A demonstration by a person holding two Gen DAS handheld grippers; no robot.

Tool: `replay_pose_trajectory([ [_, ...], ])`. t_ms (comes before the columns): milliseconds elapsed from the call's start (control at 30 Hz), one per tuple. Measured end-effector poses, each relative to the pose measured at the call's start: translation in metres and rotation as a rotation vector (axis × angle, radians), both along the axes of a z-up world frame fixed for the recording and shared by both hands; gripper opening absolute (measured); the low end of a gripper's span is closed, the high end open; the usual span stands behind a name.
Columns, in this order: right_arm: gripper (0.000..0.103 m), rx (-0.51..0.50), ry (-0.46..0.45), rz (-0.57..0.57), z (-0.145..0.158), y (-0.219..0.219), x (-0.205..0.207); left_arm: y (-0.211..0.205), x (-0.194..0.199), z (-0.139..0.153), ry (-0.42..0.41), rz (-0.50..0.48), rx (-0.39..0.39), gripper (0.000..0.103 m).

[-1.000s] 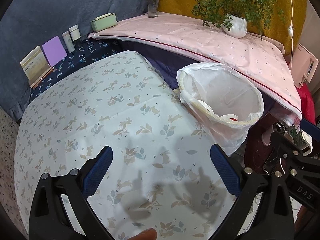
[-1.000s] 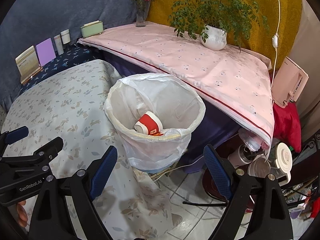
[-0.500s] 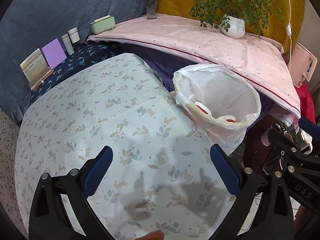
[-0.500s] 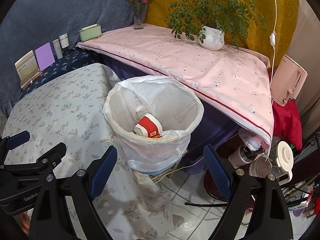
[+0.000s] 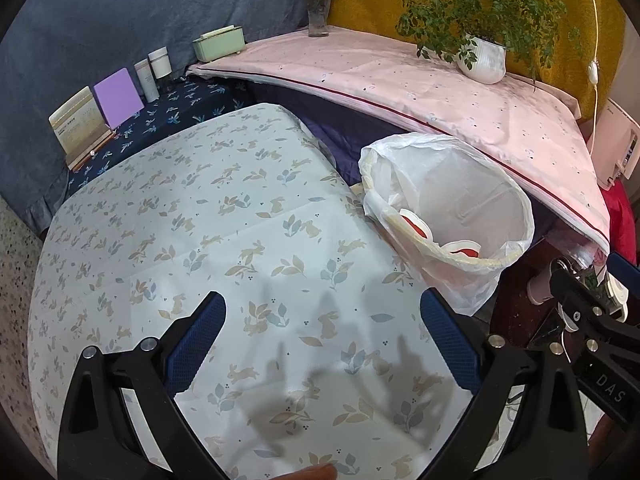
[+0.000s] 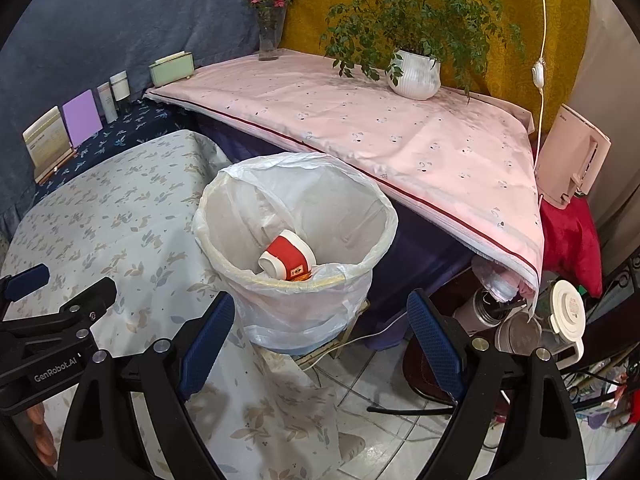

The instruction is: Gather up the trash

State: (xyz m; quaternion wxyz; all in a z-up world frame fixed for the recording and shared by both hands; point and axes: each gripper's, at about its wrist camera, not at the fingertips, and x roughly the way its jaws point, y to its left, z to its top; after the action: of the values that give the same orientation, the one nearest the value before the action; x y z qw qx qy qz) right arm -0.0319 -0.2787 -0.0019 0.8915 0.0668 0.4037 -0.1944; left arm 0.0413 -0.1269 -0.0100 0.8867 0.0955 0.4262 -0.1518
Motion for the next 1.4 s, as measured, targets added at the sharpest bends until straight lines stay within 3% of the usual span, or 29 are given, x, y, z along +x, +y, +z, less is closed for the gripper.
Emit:
replay_pose_trajectory([
  [1400,0.084,0.025,0.006,-0.008,-0.014,-0.004,0.007,-0.007,0.004,-0.005,0.002,-0.013,0.013,0.093],
])
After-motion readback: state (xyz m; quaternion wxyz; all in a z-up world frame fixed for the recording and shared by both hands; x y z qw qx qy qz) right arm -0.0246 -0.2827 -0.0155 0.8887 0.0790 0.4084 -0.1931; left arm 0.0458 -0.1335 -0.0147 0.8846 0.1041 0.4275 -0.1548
